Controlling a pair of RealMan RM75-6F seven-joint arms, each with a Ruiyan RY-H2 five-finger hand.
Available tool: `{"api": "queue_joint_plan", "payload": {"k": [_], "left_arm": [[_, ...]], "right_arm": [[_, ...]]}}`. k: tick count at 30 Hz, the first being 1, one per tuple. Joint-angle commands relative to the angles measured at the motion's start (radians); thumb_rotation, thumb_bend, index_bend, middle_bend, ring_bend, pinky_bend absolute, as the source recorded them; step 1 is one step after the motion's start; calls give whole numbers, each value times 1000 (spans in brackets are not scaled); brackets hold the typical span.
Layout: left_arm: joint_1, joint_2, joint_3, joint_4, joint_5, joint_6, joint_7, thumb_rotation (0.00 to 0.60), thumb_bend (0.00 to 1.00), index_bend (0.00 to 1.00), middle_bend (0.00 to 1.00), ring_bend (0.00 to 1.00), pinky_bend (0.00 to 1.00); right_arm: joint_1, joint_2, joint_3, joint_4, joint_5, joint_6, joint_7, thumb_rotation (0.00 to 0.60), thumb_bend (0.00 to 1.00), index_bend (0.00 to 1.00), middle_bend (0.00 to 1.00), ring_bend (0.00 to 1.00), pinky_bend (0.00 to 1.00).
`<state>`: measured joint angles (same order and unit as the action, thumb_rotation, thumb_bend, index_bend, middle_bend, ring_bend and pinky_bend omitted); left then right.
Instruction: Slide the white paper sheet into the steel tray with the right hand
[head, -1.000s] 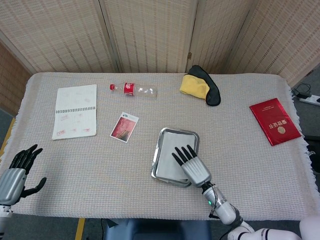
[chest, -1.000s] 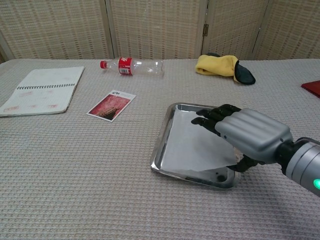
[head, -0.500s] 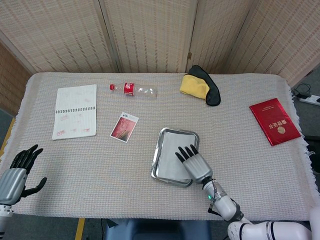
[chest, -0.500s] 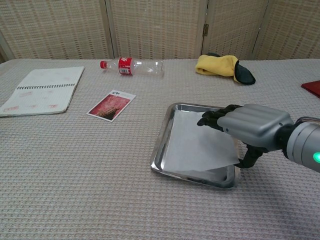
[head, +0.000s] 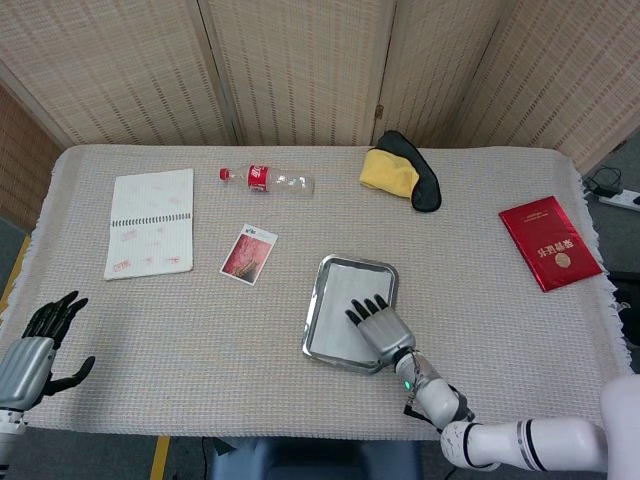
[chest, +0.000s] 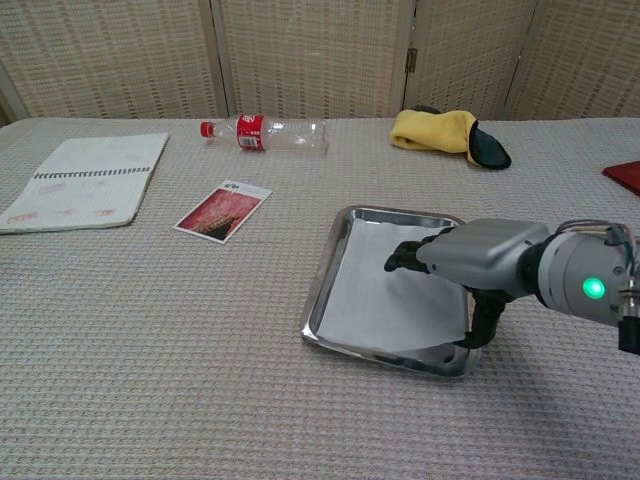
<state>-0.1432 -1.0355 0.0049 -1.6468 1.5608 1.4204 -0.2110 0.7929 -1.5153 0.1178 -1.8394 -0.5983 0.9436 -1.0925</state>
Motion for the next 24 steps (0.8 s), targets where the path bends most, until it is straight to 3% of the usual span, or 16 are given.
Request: {"api": "queue_joint_plan", "payload": {"k": [1, 4, 11, 15, 24], "left_arm": [[1, 0, -1, 0, -2, 2, 1, 600, 422, 0, 0, 0, 0], [-1, 3, 2, -2, 0, -6, -11, 600, 422, 0, 0, 0, 0], [-2, 3, 3, 0, 0, -8, -13, 600, 422, 0, 0, 0, 0], [-5, 6, 1, 3, -15, -21, -18, 600, 422, 0, 0, 0, 0], [-5, -6, -5, 9, -29, -24, 9, 600, 423, 0, 0, 0, 0]], "right_arm": [[34, 30, -9, -13, 39, -37, 79, 600, 364, 0, 0, 0, 0], [48, 78, 16, -24, 91, -128, 188, 600, 351, 0, 0, 0, 0], [81, 109, -20, -1, 56, -119, 248, 600, 343, 0, 0, 0, 0], [75, 138, 14, -3, 8, -179, 375, 600, 344, 0, 0, 0, 0], [124, 153, -44, 59, 23, -278, 484, 600, 343, 0, 0, 0, 0]]}}
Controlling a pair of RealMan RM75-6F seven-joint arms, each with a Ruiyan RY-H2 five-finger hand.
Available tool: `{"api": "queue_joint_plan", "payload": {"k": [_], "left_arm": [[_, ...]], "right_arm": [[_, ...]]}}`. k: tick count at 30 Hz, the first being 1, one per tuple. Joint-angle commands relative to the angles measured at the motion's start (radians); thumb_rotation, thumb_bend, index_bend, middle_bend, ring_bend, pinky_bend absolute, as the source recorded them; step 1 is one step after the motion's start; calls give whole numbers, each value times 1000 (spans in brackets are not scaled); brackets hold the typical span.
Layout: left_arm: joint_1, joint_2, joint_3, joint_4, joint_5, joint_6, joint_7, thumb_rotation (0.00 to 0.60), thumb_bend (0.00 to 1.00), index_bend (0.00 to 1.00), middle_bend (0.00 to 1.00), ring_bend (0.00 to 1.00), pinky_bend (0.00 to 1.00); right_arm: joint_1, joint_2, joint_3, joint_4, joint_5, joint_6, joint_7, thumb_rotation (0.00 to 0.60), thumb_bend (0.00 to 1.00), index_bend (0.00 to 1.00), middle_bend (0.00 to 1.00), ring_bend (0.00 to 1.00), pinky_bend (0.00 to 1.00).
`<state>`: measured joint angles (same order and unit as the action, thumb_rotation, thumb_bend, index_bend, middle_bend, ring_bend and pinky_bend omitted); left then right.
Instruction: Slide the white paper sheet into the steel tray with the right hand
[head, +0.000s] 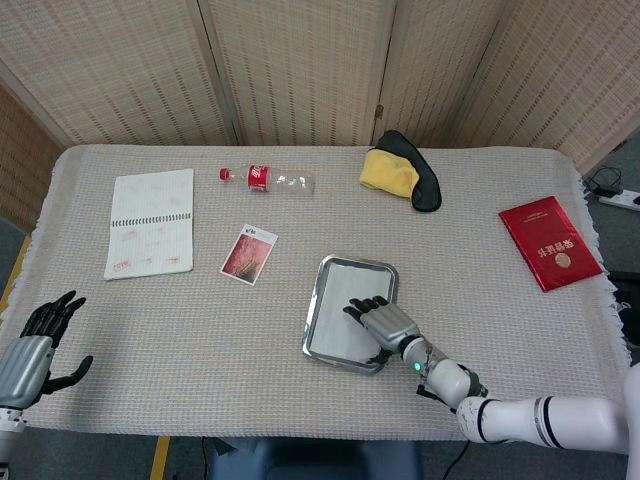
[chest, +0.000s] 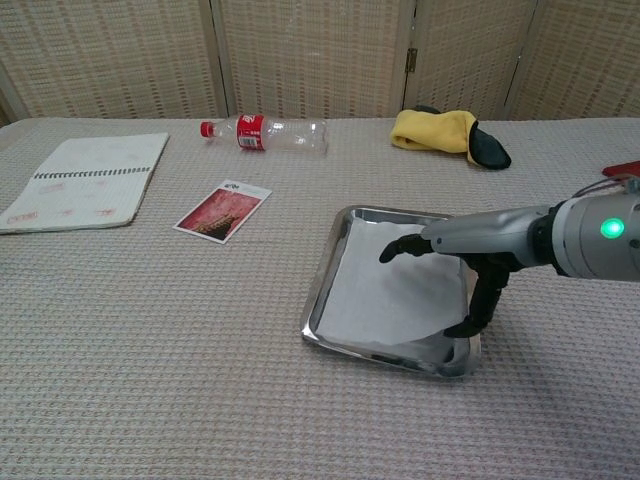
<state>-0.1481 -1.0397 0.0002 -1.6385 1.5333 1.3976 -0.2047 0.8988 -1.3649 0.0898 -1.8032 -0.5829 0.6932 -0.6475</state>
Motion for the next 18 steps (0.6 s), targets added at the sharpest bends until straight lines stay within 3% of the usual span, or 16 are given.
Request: {"api": "queue_joint_plan", "payload": {"k": [1, 7, 13, 16, 18], "left_arm": [[0, -1, -1, 0, -1, 0, 4, 600, 422, 0, 0, 0, 0], [4, 0, -2, 1, 1, 9, 4, 600, 422, 0, 0, 0, 0], [5, -2, 1, -4, 7, 10, 12, 600, 422, 0, 0, 0, 0], [5, -2, 2, -6, 9, 12, 19, 600, 422, 0, 0, 0, 0], [6, -2, 3, -7, 12, 13, 21, 600, 422, 0, 0, 0, 0]], "right_arm": [[21, 8, -14, 20, 9, -39, 59, 600, 343, 0, 0, 0, 0], [36, 64, -18, -2, -48, -67, 127, 600, 343, 0, 0, 0, 0], [83, 82, -106, -37, -36, -29, 76, 600, 341, 0, 0, 0, 0], [106, 69, -169, -55, -39, 56, -15, 600, 325, 0, 0, 0, 0], [109, 63, -184, -91, -47, 130, -55, 600, 304, 0, 0, 0, 0]]}}
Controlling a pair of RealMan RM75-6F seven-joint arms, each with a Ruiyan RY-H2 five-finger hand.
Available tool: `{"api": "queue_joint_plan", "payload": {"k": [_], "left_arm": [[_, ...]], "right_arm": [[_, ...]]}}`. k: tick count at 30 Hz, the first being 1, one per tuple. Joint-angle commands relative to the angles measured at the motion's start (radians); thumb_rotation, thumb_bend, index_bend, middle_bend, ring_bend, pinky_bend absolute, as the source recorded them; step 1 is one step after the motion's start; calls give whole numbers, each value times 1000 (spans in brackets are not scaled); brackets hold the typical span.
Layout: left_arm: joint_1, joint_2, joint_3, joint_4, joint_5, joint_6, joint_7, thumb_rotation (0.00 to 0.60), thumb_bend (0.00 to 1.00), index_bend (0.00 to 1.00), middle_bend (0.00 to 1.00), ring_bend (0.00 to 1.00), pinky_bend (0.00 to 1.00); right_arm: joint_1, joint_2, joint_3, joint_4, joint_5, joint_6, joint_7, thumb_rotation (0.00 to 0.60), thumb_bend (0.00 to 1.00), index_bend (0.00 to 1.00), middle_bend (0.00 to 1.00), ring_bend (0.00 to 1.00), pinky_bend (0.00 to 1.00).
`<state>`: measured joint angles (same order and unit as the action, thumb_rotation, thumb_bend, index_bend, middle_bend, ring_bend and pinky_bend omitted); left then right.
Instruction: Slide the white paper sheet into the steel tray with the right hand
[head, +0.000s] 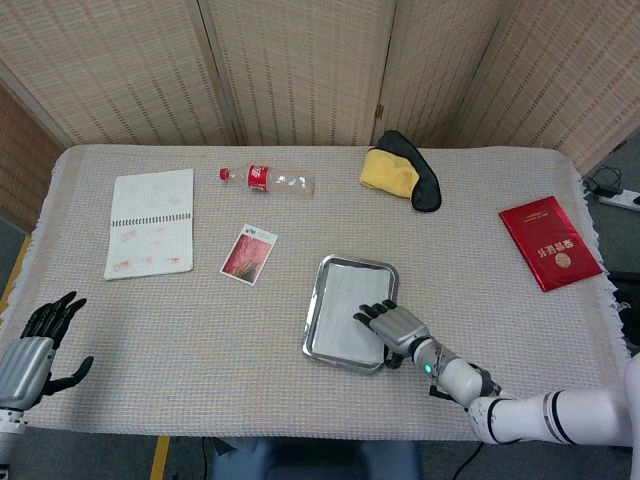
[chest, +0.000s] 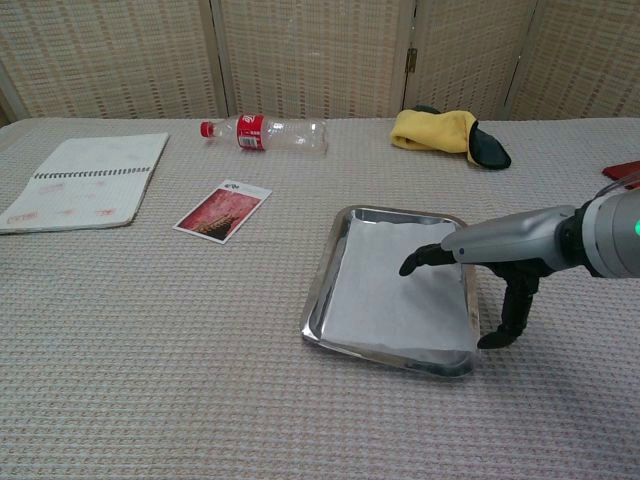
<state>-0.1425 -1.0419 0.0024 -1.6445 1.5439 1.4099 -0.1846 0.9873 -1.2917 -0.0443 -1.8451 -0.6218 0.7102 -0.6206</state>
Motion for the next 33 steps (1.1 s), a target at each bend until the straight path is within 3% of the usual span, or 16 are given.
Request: {"api": "queue_joint_plan", "payload": {"k": [1, 9, 12, 15, 19, 22, 28, 33], "left_arm": [[1, 0, 1, -1, 2, 2, 1, 600, 421, 0, 0, 0, 0], [3, 2, 2, -6, 10, 10, -4, 600, 422, 0, 0, 0, 0], [4, 4, 3, -7, 18, 14, -7, 600, 422, 0, 0, 0, 0], [4, 4, 5, -6, 20, 13, -6, 600, 421, 0, 0, 0, 0], [0, 1, 3, -4, 13, 4, -3, 600, 421, 0, 0, 0, 0], [0, -2, 3, -4, 17, 7, 2, 600, 421, 0, 0, 0, 0], [0, -5, 1, -2, 13, 8, 11, 600, 422, 0, 0, 0, 0], [-2, -16, -1, 8, 23, 17, 22, 600, 422, 0, 0, 0, 0]], "right_arm": [[19, -10, -50, -65, -14, 139, -89, 600, 300, 0, 0, 0, 0], [19, -8, -69, -121, -6, 233, -135, 600, 272, 0, 0, 0, 0], [-32, 3, -51, -132, -103, 270, -50, 600, 272, 0, 0, 0, 0], [-124, 11, -54, -98, -332, 313, 99, 600, 272, 0, 0, 0, 0], [-225, -24, -94, 40, -621, 418, 223, 600, 272, 0, 0, 0, 0], [-264, -22, -120, 93, -692, 446, 228, 600, 271, 0, 0, 0, 0], [-336, 22, -128, 75, -691, 486, 211, 600, 271, 0, 67, 64, 28], [-479, 13, -149, 126, -805, 677, 315, 600, 272, 0, 0, 0, 0]]}}
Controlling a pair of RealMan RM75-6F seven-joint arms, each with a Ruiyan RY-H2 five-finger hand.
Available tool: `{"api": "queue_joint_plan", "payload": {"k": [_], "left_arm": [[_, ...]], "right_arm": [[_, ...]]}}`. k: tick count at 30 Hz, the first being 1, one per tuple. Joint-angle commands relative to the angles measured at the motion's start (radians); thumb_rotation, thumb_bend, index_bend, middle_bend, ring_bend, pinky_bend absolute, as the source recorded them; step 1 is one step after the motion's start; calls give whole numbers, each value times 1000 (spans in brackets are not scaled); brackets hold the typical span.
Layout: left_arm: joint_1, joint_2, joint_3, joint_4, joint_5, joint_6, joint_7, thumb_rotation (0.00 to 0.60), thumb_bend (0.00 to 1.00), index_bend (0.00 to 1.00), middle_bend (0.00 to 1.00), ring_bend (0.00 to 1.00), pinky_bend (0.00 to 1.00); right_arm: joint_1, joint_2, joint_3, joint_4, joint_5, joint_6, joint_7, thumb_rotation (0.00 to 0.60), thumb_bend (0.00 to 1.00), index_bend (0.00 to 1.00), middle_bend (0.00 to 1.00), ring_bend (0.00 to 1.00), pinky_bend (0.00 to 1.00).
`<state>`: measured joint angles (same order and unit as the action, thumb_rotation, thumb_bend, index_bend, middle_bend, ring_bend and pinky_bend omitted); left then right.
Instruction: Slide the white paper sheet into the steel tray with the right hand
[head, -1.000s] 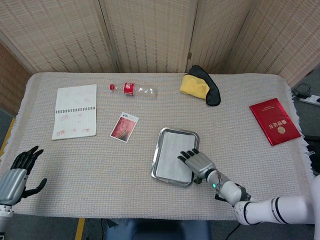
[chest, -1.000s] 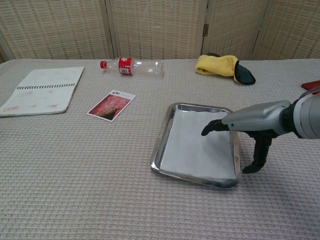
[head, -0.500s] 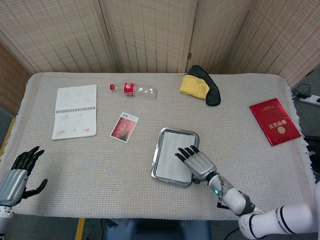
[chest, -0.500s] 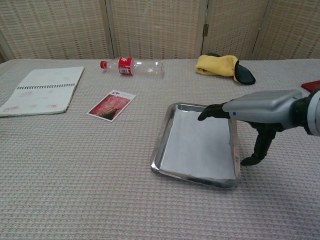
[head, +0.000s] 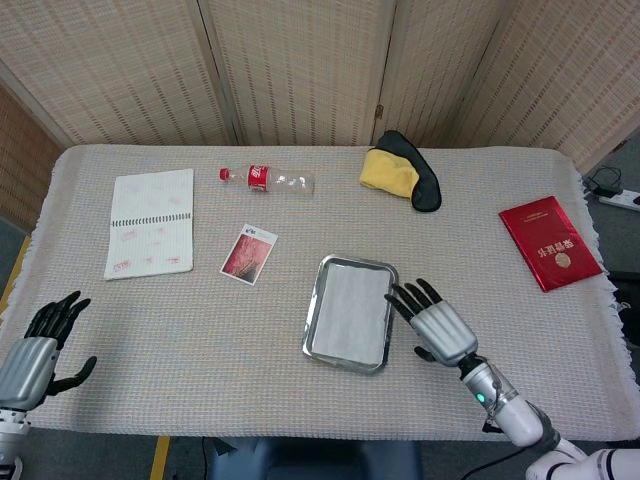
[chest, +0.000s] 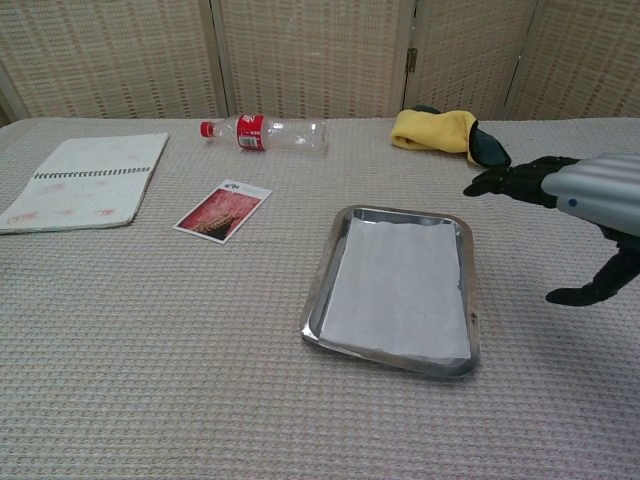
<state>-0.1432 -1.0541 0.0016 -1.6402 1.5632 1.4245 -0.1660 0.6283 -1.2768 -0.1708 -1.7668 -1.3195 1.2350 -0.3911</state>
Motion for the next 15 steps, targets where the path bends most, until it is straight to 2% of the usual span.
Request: {"api": "queue_joint_plan", "payload": {"k": [1, 5, 9, 15], "left_arm": [[0, -8, 2, 7, 7, 3, 8, 600, 421, 0, 0, 0, 0], [-1, -19, 4, 16, 9, 2, 33, 600, 422, 0, 0, 0, 0], [-6, -35, 1, 30, 12, -1, 59, 600, 422, 0, 0, 0, 0], [-12, -57, 6, 41, 28, -2, 86, 600, 422, 0, 0, 0, 0]], "right_arm": [[-163, -15, -29, 84, -142, 214, 112, 600, 272, 0, 0, 0, 0], [-281, -25, -50, 166, -188, 344, 148, 600, 272, 0, 0, 0, 0], [-374, -7, -54, 192, -193, 428, 150, 600, 272, 0, 0, 0, 0], [-430, 32, -44, 173, -234, 461, 183, 600, 272, 0, 0, 0, 0]]}}
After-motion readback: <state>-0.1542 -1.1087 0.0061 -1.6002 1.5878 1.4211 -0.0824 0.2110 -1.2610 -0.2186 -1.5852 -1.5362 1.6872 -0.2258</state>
